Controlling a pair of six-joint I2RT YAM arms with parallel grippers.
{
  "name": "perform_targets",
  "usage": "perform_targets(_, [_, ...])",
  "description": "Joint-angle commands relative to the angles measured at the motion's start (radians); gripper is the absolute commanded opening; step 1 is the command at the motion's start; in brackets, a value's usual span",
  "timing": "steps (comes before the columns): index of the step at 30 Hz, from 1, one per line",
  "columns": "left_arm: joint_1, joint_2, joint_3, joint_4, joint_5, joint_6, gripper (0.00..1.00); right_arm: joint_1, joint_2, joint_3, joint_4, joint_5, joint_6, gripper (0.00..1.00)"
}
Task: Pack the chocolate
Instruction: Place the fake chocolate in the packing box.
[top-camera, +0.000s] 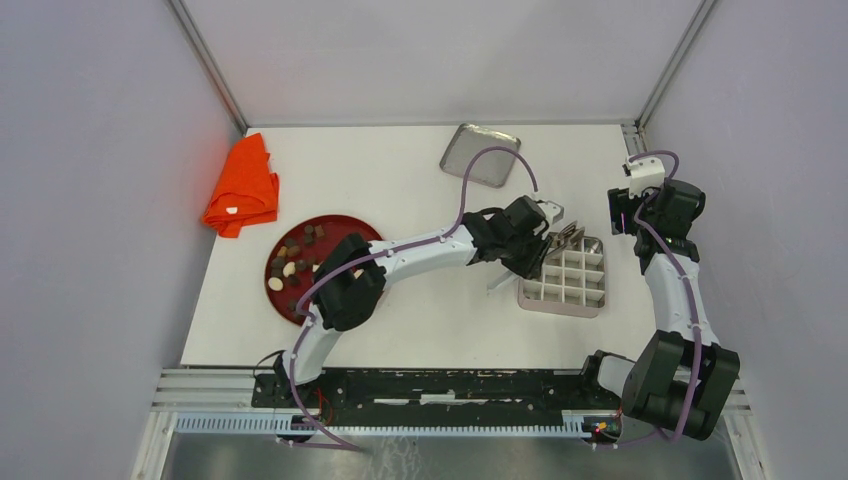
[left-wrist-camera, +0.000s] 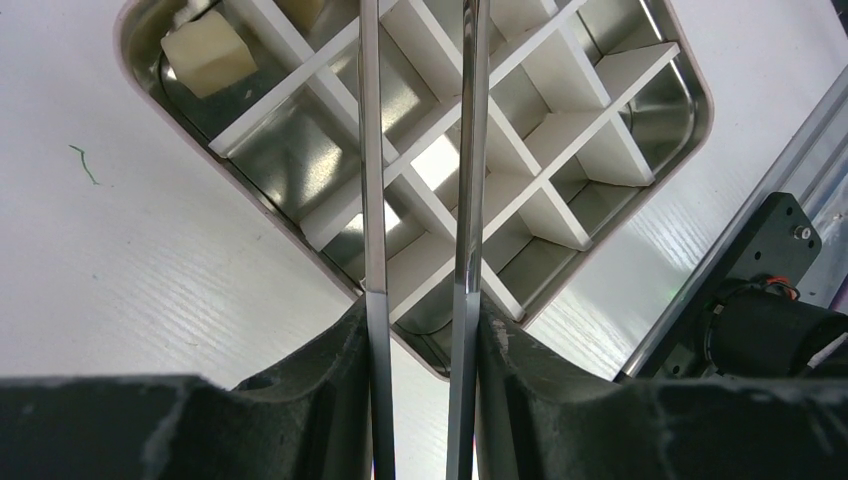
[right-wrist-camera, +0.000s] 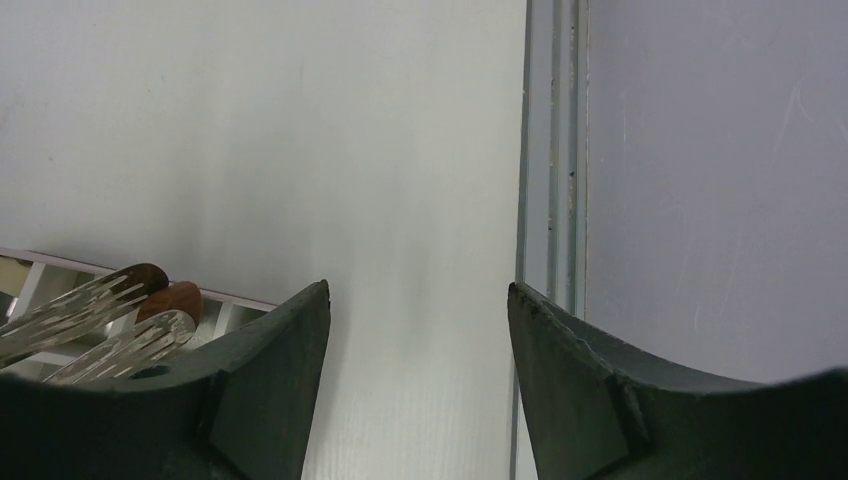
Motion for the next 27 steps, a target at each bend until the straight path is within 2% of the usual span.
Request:
perform_targets(1, [-0.007, 0.004, 0.071, 0.016, -0.014, 0.054, 0.37, -0.004, -0.007, -0.007, 0.030, -0.004, -0.005, 0.71])
perform_targets(27, [-0.008, 0.024, 0.105, -0.028, -0.030, 0.057, 0.42, -0.004, -0.008, -0.007, 0.030, -0.002, -0.006, 0.71])
